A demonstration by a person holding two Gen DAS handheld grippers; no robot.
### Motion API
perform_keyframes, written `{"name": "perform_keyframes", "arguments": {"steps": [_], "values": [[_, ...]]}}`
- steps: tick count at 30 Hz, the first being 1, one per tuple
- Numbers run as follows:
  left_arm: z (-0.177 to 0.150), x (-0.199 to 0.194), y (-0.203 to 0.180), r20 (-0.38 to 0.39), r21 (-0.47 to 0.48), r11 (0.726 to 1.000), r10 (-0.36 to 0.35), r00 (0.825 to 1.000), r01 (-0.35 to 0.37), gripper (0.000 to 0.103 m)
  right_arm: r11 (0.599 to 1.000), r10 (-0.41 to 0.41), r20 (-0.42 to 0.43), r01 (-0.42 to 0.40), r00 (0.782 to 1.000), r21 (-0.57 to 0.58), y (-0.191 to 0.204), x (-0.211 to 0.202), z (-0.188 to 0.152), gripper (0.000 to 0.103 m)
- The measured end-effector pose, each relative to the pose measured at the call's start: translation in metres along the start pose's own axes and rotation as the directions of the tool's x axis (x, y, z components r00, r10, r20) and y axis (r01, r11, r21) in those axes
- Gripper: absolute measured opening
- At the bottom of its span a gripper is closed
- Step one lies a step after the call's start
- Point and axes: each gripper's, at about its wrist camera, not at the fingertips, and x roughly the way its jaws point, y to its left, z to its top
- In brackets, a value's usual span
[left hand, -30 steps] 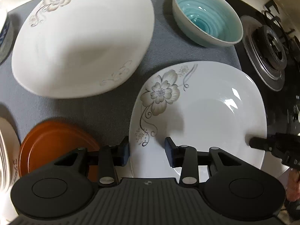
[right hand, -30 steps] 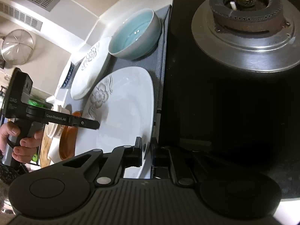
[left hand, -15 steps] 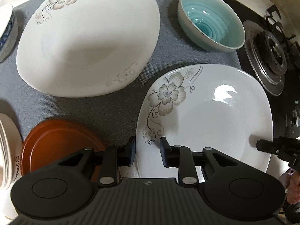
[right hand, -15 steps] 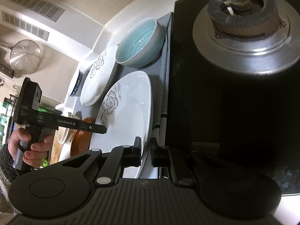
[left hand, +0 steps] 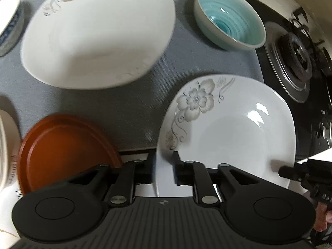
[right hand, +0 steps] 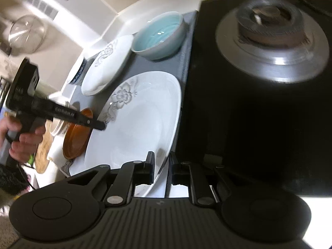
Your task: Organize plates and bowls
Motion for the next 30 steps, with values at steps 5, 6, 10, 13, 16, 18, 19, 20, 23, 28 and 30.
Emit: {"name": "perform_keyframes", "arguments": {"steps": [5,6,10,13,16,18,19,20,23,28,30], "values": [[-0.004,0.008,-0.005,-0.022,0.008,1.000,-0.001,1.000,0.001,0.036,1.000,0.001,0.002,-0.001,1.000,0.015,-0.006,0.005,-0.001,0.016],[-0.006,0.007,-0.006,-0.017,0.008,1.000,0.004,1.000,-0.004,0.036,1.000,-0.003,0.003,0.003,1.000,0.011,-0.005,0.004,-0.001,0.016],[-0.010,0.003,0.005,-0.030,-0.065,0.998,-0.028,0.999,0.026,0.029,1.000,0.010,0.016,-0.010,1.000,0.011,-0.004,0.000,0.000,0.016],[-0.012,-0.003,0.008,-0.029,-0.086,0.996,-0.024,0.999,0.022,0.020,0.998,0.041,0.031,-0.042,0.999,0.053,-0.012,-0.007,-0.001,0.015],[-0.015,-0.007,0.006,-0.015,-0.083,0.996,-0.026,1.000,0.024,0.016,0.996,0.052,0.032,-0.055,0.998,0.069,-0.018,-0.007,0.000,0.015],[-0.018,-0.008,0.008,-0.011,-0.100,0.994,-0.043,0.999,0.042,0.014,0.995,0.059,0.024,-0.061,0.998,0.080,-0.023,-0.007,-0.001,0.015],[-0.019,-0.008,0.009,-0.010,-0.110,0.992,-0.054,0.998,0.053,0.014,0.993,0.068,0.020,-0.069,0.997,0.095,-0.025,-0.005,-0.001,0.015],[-0.020,-0.008,0.014,-0.009,-0.122,0.990,-0.067,0.998,0.065,0.014,0.991,0.078,0.018,-0.080,0.997,0.107,-0.029,-0.004,-0.001,0.015],[-0.018,-0.005,0.031,-0.009,-0.145,0.984,-0.102,0.995,0.100,0.013,0.983,0.118,0.024,-0.121,0.993,0.142,-0.040,-0.001,-0.003,0.015],[-0.013,0.011,0.047,-0.032,-0.140,0.972,-0.196,0.980,0.190,0.019,0.971,0.160,0.027,-0.162,0.987,0.174,-0.048,0.006,-0.005,0.015],[-0.012,0.015,0.050,-0.036,-0.134,0.964,-0.238,0.971,0.231,0.020,0.975,0.153,0.013,-0.153,0.988,0.161,-0.046,0.011,-0.003,0.015]]}}
